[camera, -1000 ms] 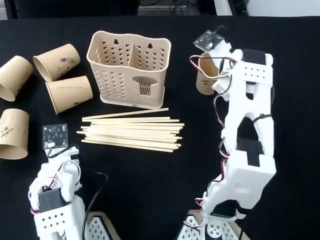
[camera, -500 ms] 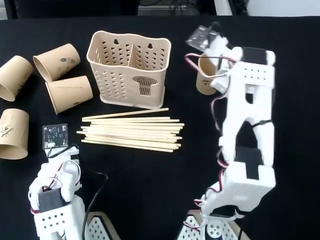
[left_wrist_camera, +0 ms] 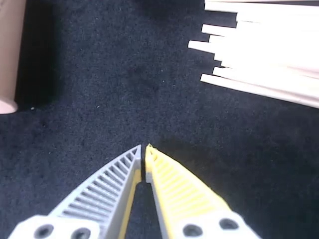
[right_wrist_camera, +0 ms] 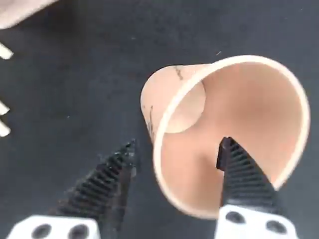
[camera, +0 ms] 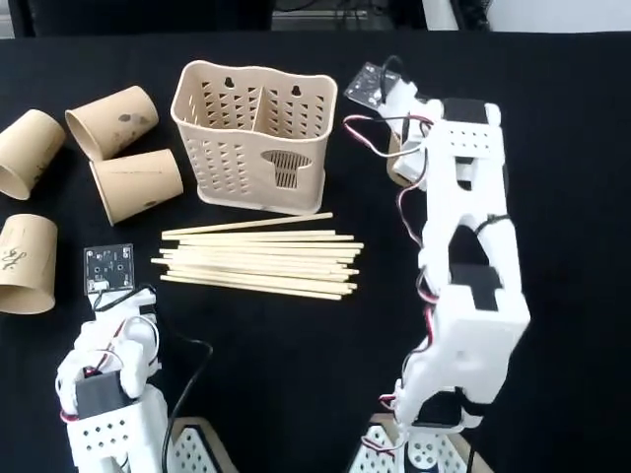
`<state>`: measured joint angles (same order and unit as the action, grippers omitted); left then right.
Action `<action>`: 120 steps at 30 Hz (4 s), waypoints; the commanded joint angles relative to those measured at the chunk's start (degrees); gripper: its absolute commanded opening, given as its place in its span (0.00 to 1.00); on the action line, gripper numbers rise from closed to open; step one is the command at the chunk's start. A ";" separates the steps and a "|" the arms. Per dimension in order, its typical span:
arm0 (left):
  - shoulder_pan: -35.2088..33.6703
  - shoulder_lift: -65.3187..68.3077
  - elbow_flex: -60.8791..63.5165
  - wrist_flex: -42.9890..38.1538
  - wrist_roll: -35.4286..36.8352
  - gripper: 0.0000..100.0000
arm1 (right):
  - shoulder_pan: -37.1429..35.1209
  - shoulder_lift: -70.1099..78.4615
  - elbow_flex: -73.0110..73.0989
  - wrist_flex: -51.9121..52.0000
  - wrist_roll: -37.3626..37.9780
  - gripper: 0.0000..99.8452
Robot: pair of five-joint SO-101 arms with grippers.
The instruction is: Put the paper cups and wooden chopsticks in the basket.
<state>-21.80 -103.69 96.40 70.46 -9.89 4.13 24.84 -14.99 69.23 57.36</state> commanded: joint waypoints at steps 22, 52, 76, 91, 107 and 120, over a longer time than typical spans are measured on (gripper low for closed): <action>0.22 -0.26 1.01 0.18 0.09 0.03 | 1.05 1.80 -17.01 10.73 0.44 0.01; 0.22 -0.26 1.01 0.18 0.09 0.03 | -25.85 -12.97 -45.58 28.22 -16.35 0.01; 0.22 -0.26 1.01 0.18 0.09 0.03 | -27.78 0.48 -46.73 29.89 -18.11 0.01; 0.22 -0.26 1.01 0.18 0.09 0.03 | -27.96 2.42 -46.90 28.48 -20.13 0.01; 0.22 -0.26 1.01 0.18 0.09 0.03 | -26.81 2.33 -48.92 27.52 -17.23 0.44; 0.22 -0.26 1.01 0.18 0.09 0.03 | -26.73 2.59 -66.33 31.74 -19.87 0.24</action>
<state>-21.80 -103.69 96.40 70.46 -9.89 -23.82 28.26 -77.93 99.12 38.99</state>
